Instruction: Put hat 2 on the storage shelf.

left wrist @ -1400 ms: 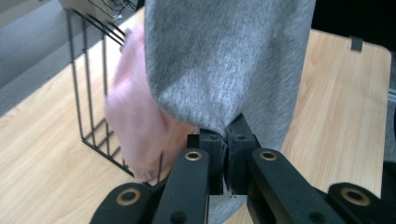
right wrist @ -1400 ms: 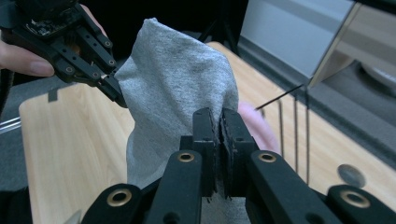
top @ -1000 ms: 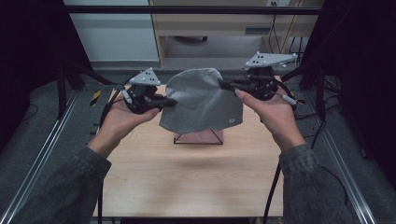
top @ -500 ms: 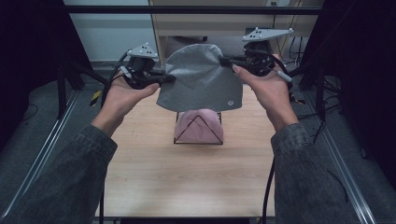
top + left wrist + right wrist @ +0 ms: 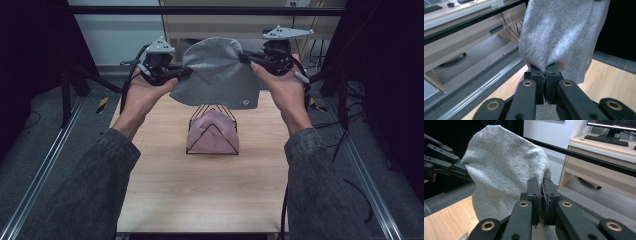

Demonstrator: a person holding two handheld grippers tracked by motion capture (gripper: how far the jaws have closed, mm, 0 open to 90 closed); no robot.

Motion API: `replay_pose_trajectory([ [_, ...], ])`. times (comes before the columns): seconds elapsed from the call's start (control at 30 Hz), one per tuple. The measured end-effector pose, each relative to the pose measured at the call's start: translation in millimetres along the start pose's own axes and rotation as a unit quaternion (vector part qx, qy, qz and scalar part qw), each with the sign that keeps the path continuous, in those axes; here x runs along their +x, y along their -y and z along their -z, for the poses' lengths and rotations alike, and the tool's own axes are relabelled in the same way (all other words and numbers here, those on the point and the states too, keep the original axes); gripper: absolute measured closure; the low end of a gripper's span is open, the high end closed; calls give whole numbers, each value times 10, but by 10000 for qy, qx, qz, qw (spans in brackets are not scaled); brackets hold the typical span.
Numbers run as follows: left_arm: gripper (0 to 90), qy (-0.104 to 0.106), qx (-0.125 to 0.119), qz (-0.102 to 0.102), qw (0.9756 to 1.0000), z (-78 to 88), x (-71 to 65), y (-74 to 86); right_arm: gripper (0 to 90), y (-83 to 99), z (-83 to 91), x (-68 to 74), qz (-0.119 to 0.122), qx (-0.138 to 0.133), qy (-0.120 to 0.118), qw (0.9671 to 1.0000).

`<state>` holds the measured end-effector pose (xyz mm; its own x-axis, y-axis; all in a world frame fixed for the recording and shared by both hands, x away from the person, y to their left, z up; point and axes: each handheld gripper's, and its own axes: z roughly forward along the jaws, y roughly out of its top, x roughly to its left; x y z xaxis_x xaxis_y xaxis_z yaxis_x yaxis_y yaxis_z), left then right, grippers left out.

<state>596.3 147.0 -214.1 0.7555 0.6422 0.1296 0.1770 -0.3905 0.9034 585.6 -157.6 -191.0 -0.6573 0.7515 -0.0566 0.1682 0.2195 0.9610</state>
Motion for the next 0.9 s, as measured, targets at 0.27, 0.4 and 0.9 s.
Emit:
replay_pose_trajectory([
  [0.27, 878, -168, 15, 130, 9998, -254, 123, 184, 862, 187, -218, -95, -4, 141, 100, 9999],
  [0.4, 878, -193, 95, 206, 9996, -385, 166, 318, 862, 302, -356, -137, -17, 261, 119, 9996],
  [0.9, 877, -73, 357, 454, 9983, -596, 181, 708, 862, 718, -617, -172, -230, 505, 82, 9984],
])
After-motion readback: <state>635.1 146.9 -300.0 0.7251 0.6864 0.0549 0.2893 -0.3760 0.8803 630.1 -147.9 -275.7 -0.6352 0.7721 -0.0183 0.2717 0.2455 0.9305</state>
